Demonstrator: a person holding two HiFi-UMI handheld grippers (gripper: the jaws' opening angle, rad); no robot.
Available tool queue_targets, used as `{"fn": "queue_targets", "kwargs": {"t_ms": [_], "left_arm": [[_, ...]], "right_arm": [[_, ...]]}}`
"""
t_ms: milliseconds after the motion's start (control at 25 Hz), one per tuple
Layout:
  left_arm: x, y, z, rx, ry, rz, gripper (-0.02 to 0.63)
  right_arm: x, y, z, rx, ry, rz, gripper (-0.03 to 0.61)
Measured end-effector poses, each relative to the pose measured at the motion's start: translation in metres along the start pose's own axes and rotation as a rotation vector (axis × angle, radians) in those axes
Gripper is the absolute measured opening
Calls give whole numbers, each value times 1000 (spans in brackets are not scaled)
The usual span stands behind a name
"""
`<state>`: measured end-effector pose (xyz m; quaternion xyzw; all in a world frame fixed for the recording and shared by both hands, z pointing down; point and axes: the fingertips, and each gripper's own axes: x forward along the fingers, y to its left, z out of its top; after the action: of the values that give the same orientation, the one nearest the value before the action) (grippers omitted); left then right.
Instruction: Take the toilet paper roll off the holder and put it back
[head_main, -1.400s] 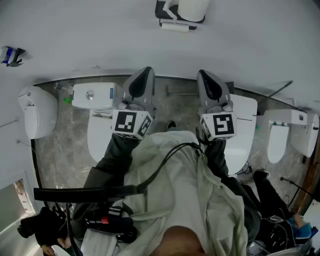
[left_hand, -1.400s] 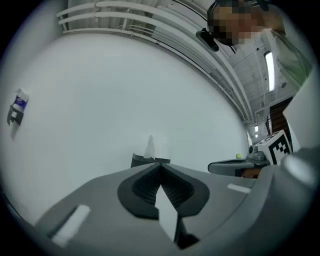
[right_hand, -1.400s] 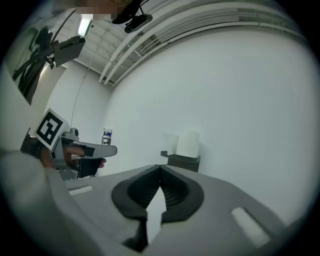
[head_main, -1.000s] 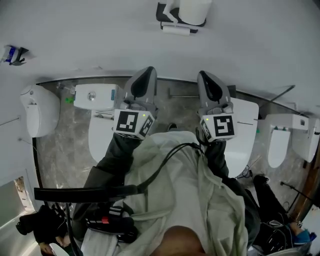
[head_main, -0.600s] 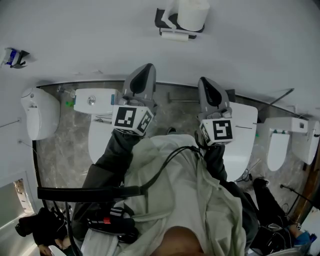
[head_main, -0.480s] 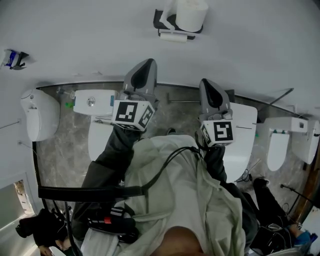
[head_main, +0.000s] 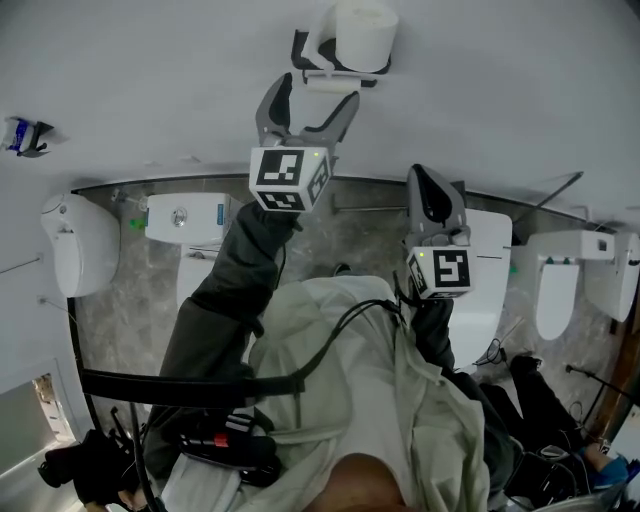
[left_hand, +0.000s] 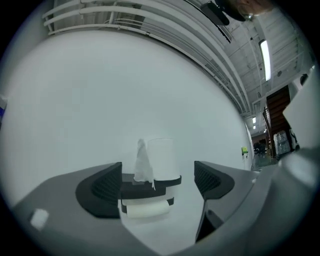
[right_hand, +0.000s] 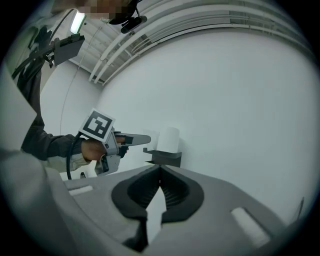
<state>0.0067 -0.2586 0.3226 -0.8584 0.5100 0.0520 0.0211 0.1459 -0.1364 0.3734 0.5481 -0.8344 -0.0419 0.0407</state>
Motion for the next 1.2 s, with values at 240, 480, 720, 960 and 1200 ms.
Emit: {"fn": "queue_targets", "kwargs": {"t_ms": [240, 480, 720, 960, 1200], "left_arm": [[52, -1, 13, 71, 16, 8, 534], [99, -13, 20, 127, 79, -10, 552], [127, -19, 16, 176, 121, 42, 552], [140, -8, 7, 187, 142, 116, 546], [147, -6, 3, 198, 177, 169, 514]], "right_arm": [[3, -11, -2, 3, 11, -9, 0], [11, -18, -4, 2, 19, -4, 0], [10, -27, -6, -8, 26, 2, 0], [8, -37, -10, 5, 29, -3, 0], [3, -44, -11, 8, 32, 1, 0]]}}
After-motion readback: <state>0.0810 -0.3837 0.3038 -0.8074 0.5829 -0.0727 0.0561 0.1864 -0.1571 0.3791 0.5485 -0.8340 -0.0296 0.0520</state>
